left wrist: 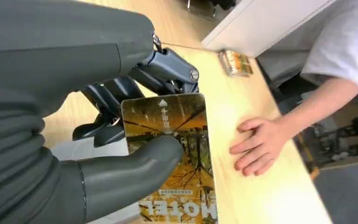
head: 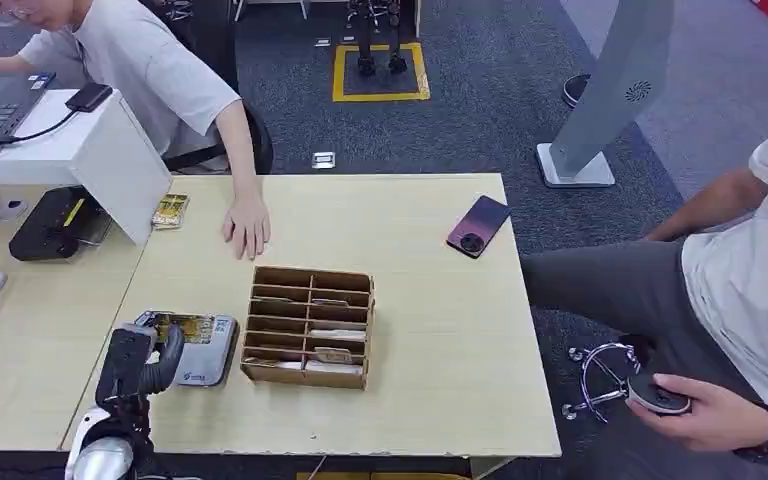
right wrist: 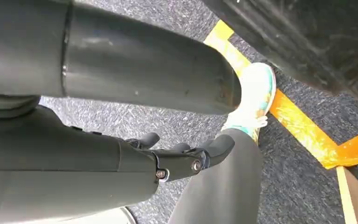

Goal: Pass the card to the sensor for recognition and then transmit it.

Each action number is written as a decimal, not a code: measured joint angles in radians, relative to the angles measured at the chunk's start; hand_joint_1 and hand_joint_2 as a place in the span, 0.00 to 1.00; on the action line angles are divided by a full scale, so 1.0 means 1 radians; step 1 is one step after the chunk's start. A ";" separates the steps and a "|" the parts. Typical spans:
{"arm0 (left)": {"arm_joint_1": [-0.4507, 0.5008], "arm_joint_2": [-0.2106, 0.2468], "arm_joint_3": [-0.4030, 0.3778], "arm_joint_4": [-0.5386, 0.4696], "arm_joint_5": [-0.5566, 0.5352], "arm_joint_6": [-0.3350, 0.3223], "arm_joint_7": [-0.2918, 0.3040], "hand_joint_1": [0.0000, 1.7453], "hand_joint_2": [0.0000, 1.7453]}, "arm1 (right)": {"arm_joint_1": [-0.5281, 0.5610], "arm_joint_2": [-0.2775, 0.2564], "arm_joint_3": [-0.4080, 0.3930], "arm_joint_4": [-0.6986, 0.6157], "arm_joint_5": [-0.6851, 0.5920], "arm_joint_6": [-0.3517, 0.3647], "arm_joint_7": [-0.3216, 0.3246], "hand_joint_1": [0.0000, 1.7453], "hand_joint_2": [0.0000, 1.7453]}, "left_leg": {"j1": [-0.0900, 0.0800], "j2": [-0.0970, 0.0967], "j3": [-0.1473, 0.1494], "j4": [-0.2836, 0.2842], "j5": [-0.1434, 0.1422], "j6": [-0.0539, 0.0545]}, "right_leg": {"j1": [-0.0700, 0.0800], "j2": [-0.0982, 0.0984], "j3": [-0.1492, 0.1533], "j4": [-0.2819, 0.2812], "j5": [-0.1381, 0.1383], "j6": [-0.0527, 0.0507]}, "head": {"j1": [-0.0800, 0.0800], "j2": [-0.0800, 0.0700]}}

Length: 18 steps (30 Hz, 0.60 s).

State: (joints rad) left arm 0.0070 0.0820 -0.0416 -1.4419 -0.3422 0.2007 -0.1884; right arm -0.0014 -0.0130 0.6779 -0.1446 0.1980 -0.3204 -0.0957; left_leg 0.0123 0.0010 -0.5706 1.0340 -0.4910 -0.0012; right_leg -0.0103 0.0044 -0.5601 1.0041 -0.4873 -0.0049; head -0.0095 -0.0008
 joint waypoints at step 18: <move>-0.111 -0.055 0.000 0.239 -0.060 0.119 -0.011 1.00 1.00 | -0.007 0.001 0.001 0.000 0.014 0.009 0.012 0.00 0.00 | 0.000 0.000 0.000 0.000 0.000 0.000 | 0.000 0.000 0.000 0.000 0.000 0.000 | 0.000 0.000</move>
State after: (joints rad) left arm -0.1038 0.0271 -0.0420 -1.2029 -0.4024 0.3201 -0.1991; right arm -0.0088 -0.0118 0.6790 -0.1450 0.2121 -0.3117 -0.0835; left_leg 0.0124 0.0010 -0.5708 1.0340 -0.4910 -0.0012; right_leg -0.0103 0.0045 -0.5602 1.0041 -0.4873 -0.0049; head -0.0095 -0.0008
